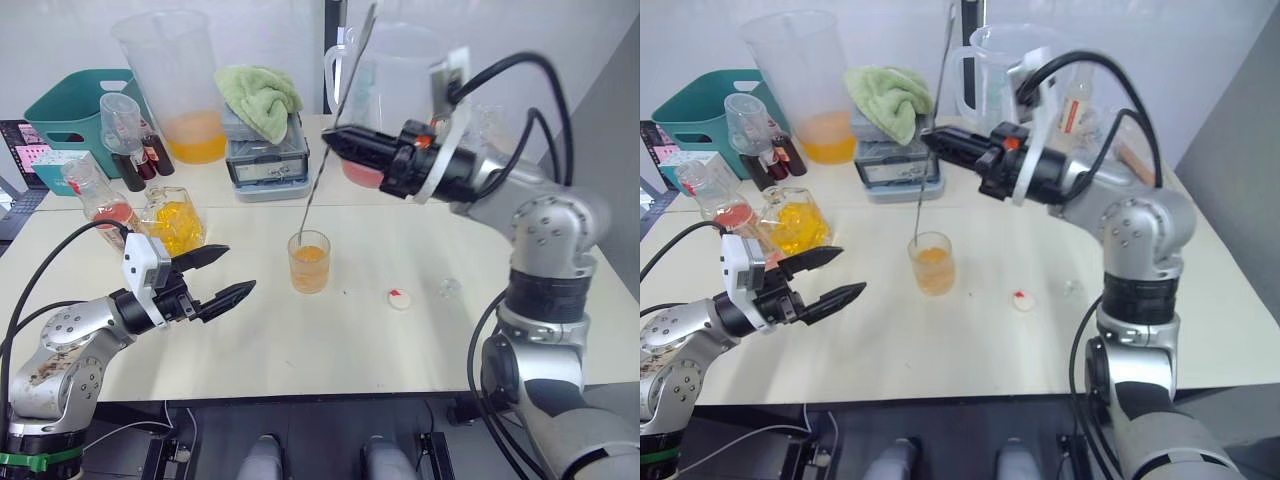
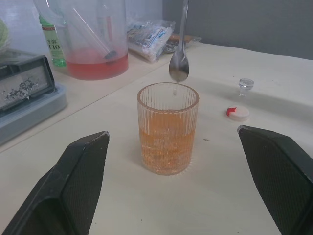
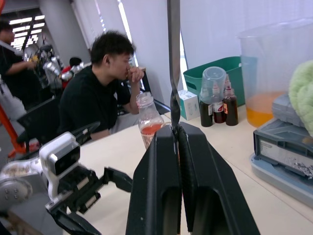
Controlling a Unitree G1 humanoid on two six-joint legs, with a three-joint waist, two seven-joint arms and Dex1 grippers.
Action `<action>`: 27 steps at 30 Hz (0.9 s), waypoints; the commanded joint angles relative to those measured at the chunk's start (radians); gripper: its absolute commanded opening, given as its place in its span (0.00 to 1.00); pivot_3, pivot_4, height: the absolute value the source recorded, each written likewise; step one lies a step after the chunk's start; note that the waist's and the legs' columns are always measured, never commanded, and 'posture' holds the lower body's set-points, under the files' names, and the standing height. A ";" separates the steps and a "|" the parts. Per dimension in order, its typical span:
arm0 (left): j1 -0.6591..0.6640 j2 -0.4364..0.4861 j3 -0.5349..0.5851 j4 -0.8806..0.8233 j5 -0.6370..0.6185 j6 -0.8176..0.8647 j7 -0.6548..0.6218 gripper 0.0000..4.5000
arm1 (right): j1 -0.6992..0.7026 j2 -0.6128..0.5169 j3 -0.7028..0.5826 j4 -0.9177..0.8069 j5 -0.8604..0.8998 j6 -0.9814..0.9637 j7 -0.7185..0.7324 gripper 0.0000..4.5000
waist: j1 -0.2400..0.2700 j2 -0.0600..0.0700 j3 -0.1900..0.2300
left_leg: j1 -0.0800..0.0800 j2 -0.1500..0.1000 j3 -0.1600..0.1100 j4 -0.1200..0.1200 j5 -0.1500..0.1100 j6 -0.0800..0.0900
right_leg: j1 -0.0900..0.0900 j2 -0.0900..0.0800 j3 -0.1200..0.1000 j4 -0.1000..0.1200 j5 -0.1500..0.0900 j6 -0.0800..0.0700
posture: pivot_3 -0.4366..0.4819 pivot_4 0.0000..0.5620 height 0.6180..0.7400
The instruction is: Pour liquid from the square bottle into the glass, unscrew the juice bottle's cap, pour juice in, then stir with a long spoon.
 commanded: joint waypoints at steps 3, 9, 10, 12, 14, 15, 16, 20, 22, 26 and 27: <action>0.017 0.024 0.047 -0.012 -0.011 -0.020 -0.031 0.99 | -0.060 -0.091 -0.122 0.022 0.181 0.294 -0.090 0.00 | 0.001 0.000 0.000 | 0.000 0.000 0.000 0.000 0.000 0.000 | 0.000 0.000 0.000 0.000 0.000 0.000 | 0.48 0.27 1.00; 0.030 0.023 0.044 -0.015 -0.006 -0.018 -0.033 0.99 | -0.040 -0.195 -0.064 0.133 0.325 0.462 -0.182 0.00 | -0.001 0.000 0.000 | 0.000 0.000 0.000 0.000 0.000 0.000 | 0.000 0.000 0.000 0.000 0.000 0.000 | 0.48 0.27 1.00; 0.029 0.023 0.042 -0.016 -0.006 -0.016 -0.033 0.99 | -0.024 -0.216 -0.016 0.140 0.339 0.462 -0.198 0.00 | -0.001 0.000 0.000 | -0.001 0.000 0.001 0.000 0.000 0.000 | 0.000 0.000 0.000 -0.001 0.000 0.000 | 0.48 0.27 1.00; 0.027 0.023 0.039 -0.014 -0.007 -0.015 -0.035 0.99 | -0.009 -0.236 0.061 0.174 0.363 0.462 -0.234 0.00 | -0.001 0.000 0.000 | -0.001 0.000 0.001 0.000 0.000 0.000 | 0.000 0.000 0.000 -0.001 0.000 0.000 | 0.48 0.27 1.00; 0.023 0.022 0.035 -0.015 -0.007 -0.012 -0.034 0.99 | -0.003 -0.239 0.109 0.205 0.360 0.462 -0.266 0.00 | -0.002 0.000 0.000 | -0.001 0.000 0.001 0.001 0.000 0.000 | 0.000 0.000 0.000 -0.001 0.000 0.000 | 0.48 0.27 1.00; 0.022 0.022 0.033 -0.015 -0.007 -0.011 -0.033 0.99 | -0.003 -0.240 0.132 0.220 0.356 0.462 -0.282 0.00 | -0.003 0.000 0.000 | -0.001 0.000 0.000 0.001 0.000 0.000 | 0.000 0.000 0.000 0.000 0.000 0.000 | 0.48 0.27 1.00; 0.021 0.021 0.031 -0.016 -0.007 -0.010 -0.032 0.99 | -0.005 -0.237 0.151 0.246 0.358 0.462 -0.299 0.00 | -0.003 0.000 0.000 | -0.001 0.000 0.000 0.001 0.000 0.000 | 0.000 0.000 0.000 0.000 0.000 0.000 | 0.48 0.27 1.00; 0.025 0.024 0.035 -0.014 -0.010 -0.010 -0.036 0.99 | 0.000 -0.136 0.180 0.378 0.291 0.462 -0.382 0.00 | -0.006 0.000 0.000 | -0.001 0.000 0.001 0.000 0.000 0.000 | 0.000 0.000 0.001 -0.001 0.000 0.000 | 0.48 0.27 1.00; 0.025 0.024 0.036 -0.019 -0.012 -0.006 -0.034 0.99 | -0.001 -0.103 0.181 0.435 0.255 0.462 -0.415 0.00 | -0.005 0.000 0.000 | -0.001 0.000 0.000 0.000 0.000 0.000 | -0.001 0.000 0.001 0.000 0.000 0.000 | 0.48 0.27 1.00; 0.036 0.028 0.043 -0.026 -0.015 -0.003 -0.035 0.99 | 0.001 -0.022 0.164 0.540 0.123 0.461 -0.461 0.00 | 0.000 0.000 0.000 | -0.003 0.000 0.000 0.001 0.000 0.000 | -0.001 0.000 0.001 -0.001 0.000 0.000 | 0.48 0.27 1.00; 0.039 0.028 0.044 -0.027 -0.014 -0.002 -0.034 0.99 | 0.006 -0.006 0.160 0.558 0.092 0.450 -0.468 0.00 | 0.000 0.000 0.000 | -0.003 0.000 0.000 0.001 0.000 0.000 | -0.001 0.000 0.001 -0.001 0.000 0.000 | 0.48 0.27 1.00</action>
